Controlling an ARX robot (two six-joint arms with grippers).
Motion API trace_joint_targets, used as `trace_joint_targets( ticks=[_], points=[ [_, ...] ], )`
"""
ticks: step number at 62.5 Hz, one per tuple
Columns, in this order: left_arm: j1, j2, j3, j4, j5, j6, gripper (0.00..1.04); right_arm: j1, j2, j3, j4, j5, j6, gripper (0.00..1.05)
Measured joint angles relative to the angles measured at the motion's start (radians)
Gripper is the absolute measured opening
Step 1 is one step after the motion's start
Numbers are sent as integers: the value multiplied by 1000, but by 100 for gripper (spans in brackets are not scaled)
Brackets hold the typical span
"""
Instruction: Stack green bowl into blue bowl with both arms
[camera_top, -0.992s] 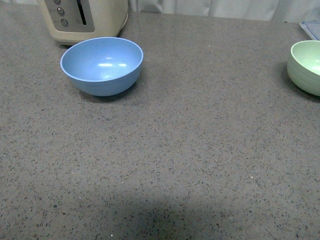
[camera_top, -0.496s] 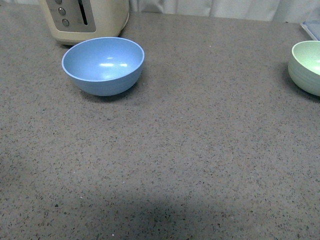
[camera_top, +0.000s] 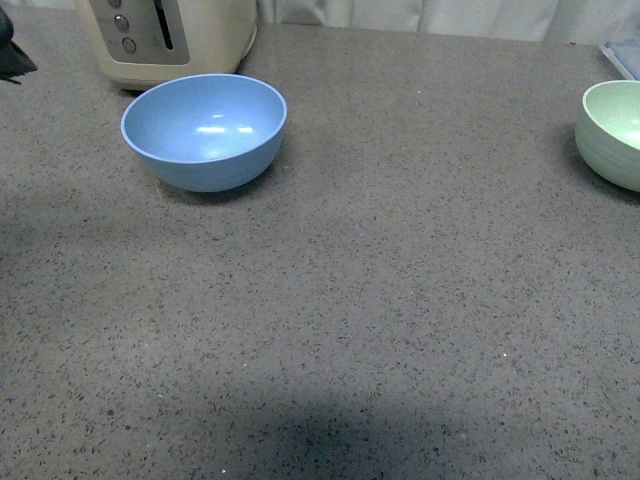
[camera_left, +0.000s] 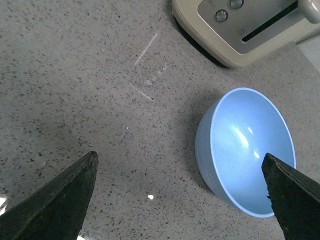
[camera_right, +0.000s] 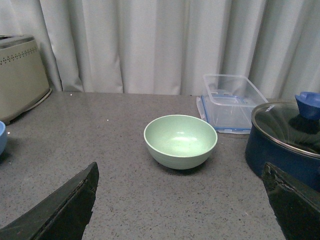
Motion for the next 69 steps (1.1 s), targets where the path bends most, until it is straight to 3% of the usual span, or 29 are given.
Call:
trace_joint_targets(
  ticks=[24,69],
  points=[
    [-56,196,148,-22,-9,-113,98,0,0,0,0,0,0,95],
    [-80,381,215,9,16,-118,98,0,0,0,0,0,0,95]
  ],
)
